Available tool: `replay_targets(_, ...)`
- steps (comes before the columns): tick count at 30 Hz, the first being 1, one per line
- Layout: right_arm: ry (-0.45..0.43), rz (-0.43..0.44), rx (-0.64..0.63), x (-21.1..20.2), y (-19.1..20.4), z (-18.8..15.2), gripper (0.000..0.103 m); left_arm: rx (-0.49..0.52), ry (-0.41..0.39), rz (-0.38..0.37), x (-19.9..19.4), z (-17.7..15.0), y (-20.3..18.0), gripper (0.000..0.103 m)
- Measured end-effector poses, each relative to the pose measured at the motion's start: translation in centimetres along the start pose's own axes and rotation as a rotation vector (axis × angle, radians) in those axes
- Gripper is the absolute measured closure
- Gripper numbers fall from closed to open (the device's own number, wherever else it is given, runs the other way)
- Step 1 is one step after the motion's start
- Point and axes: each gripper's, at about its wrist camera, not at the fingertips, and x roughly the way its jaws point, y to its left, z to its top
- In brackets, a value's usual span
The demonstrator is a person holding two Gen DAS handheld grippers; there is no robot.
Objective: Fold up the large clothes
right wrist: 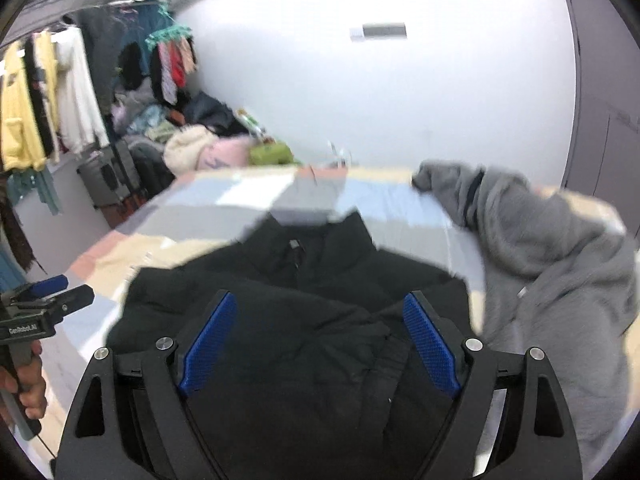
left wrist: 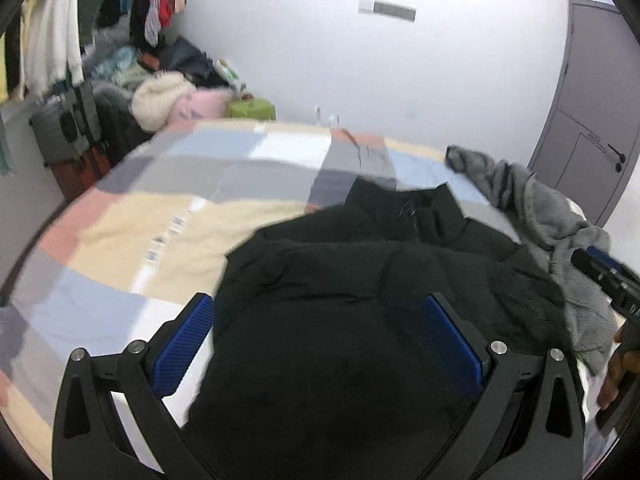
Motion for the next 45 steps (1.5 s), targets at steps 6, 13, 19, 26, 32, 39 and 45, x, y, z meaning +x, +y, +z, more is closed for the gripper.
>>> replay_targets(6, -0.085, -0.006, -0.031, -9.6, 2.4, 2.3, 0.018, 0.008, -0.075, -0.025, -9.9, 0.0, 0.6, 0.0)
replay_targets(13, -0.15, 0.001, -0.059, -19.4, 4.5, 2.1, 0.018, -0.028, -0.137, -0.028, -20.4, -1.5, 2.8, 0.0)
replay_targets(19, -0.213, 0.004, -0.095, -27.4, 4.8, 0.5, 0.018, -0.06, -0.175, -0.033, -28.0, -4.2, 5.0, 0.0)
replay_targets(26, -0.189, 0.0, -0.087, -32.3, 0.7, -2.2, 0.018, -0.045, -0.215, 0.038, -32.8, -8.9, 8.8, 0.0)
replay_targets(32, -0.128, 0.021, 0.024, -33.5, -5.1, -6.0, 0.018, -0.145, -0.112, -0.01, -31.0, -12.6, 15.3, 0.0)
replay_targets(39, -0.005, 0.046, 0.132, -29.9, -9.6, -13.9, 0.018, -0.246, 0.024, -0.159, -25.0, -18.0, 18.5, 0.0)
replay_targets(45, 0.131, 0.124, 0.251, -24.4, -11.0, -22.1, 0.018, -0.36, 0.148, -0.308, -18.1, -24.7, 18.2, 0.001)
